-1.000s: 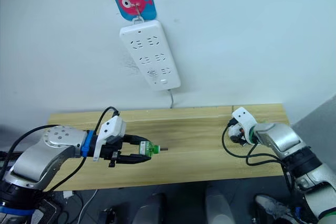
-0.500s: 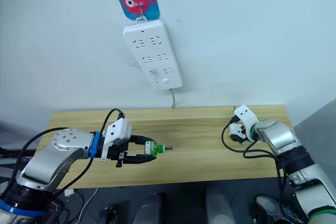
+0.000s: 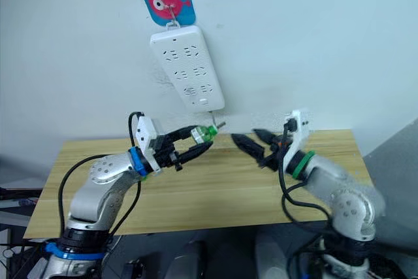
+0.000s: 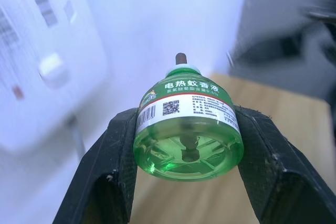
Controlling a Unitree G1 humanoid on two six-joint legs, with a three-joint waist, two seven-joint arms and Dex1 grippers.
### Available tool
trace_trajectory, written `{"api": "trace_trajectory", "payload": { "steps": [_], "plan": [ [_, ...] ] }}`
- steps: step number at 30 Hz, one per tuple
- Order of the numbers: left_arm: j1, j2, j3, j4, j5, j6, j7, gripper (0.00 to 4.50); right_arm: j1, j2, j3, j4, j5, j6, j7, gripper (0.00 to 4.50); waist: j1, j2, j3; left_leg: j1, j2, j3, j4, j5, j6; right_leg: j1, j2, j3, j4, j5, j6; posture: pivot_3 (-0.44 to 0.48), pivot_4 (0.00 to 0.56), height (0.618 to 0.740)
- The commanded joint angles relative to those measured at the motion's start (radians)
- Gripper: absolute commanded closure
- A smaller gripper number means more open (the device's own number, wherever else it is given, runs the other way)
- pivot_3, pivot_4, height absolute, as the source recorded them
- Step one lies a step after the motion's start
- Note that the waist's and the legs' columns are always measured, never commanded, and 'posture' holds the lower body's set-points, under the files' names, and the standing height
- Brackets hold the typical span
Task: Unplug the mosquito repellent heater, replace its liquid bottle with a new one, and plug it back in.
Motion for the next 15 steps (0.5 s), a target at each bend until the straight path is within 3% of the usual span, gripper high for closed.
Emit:
{"api": "trace_trajectory", "payload": {
  "steps": [1,10,12,15],
  "plan": [
    [0.011,-0.008,-0.011,-0.084,-0.003,-0.045,0.002,2.22,-0.027,0.079,-0.028,0.023,0.113,-0.034,-0.123,0.0,-0.001,0.0,0.0,0.0,0.0,0.0,0.0,0.0,0.0,0.0,0.0,0.0,0.0,0.0,0.0,-0.14,0.214,0.725],
    [0.004,-0.013,-0.032,-0.106,0.0,-0.057,0.003,2.22,-0.048,0.111,0.058,0.114,0.233,-0.114,-0.238,0.0,-0.009,0.001,0.0,0.0,0.0,-0.001,-0.001,0.0,0.0,0.0,0.001,-0.001,0.0,0.0,0.0,-0.126,0.206,0.725],
    [0.004,-0.013,-0.033,-0.109,-0.003,-0.05,0.003,2.22,-0.051,0.112,0.08,0.125,0.26,-0.135,-0.252,0.35,-0.009,0.001,0.0,0.0,0.0,0.0,-0.001,0.0,0.0,0.0,0.001,-0.001,0.0,0.0,0.0,-0.125,0.206,0.725],
    [0.017,-0.003,-0.043,-0.119,-0.001,-0.058,-0.011,2.22,-0.046,0.102,0.109,0.138,0.288,-0.16,-0.268,1.32,-0.01,0.001,0.0,0.0,0.0,-0.001,-0.001,0.0,0.0,0.0,0.001,-0.001,0.0,0.0,0.0,-0.118,0.202,0.725]
  ]
}}
